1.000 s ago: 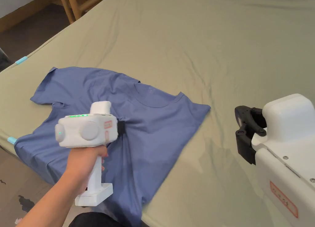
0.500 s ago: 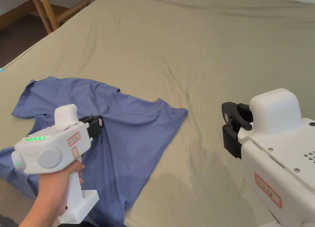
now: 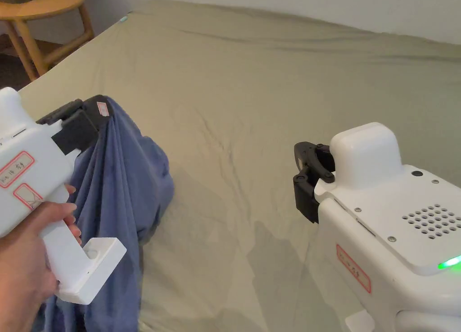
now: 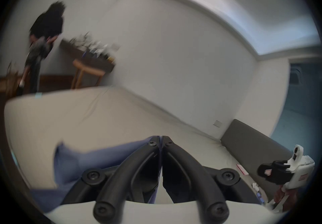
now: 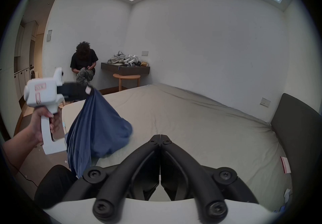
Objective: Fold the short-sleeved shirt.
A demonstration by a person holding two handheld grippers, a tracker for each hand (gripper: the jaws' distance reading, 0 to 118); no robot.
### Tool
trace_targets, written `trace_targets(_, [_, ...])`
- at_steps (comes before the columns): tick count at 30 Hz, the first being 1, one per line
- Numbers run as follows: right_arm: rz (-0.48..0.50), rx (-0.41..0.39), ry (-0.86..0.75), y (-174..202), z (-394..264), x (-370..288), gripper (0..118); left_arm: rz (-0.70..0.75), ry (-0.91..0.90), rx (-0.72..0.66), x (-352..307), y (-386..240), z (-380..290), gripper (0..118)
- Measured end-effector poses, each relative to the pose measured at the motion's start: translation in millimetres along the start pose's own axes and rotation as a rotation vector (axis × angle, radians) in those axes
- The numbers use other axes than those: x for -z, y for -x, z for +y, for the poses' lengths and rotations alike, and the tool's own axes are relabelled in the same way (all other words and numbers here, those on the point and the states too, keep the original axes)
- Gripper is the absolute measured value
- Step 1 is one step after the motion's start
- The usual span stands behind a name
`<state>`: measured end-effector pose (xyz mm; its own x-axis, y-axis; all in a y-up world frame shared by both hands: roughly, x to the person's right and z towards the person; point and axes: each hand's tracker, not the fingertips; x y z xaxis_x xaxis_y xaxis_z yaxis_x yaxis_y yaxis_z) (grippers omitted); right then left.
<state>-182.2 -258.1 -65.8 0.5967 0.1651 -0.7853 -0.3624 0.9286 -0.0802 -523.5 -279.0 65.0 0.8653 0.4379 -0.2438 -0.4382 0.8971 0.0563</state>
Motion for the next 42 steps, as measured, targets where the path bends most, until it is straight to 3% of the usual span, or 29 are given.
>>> trace_targets(3, [-0.003,0.054,-0.032,-12,5,-22,1,-0.125,-0.059,0.088,0,-53,41,0])
trace_targets(8, [-0.111,0.044,-0.097,-35,6,-64,1,-0.282,-0.126,0.280,8,-147,88,0])
trace_targets(17, [-0.322,0.106,-0.111,-96,-16,-135,1,-0.475,-0.112,0.417,54,-283,88,0])
trace_targets(21, [-0.411,0.118,-0.085,-114,-28,-158,1,-0.455,0.039,0.499,94,-312,41,0])
trace_targets(26, [-0.479,0.160,-0.034,-136,-51,-168,1,-0.419,0.308,0.552,161,-324,-66,0])
trace_targets(35, [-0.504,0.202,0.111,-164,-99,-144,1,-0.302,0.758,0.659,236,-302,-269,0])
trace_targets(41, [-0.501,0.214,0.161,-179,-111,-126,1,-0.207,0.888,0.607,225,-261,-314,0])
trace_targets(42, [-0.498,0.211,0.163,-180,-110,-123,1,-0.222,0.898,0.559,220,-254,-310,5])
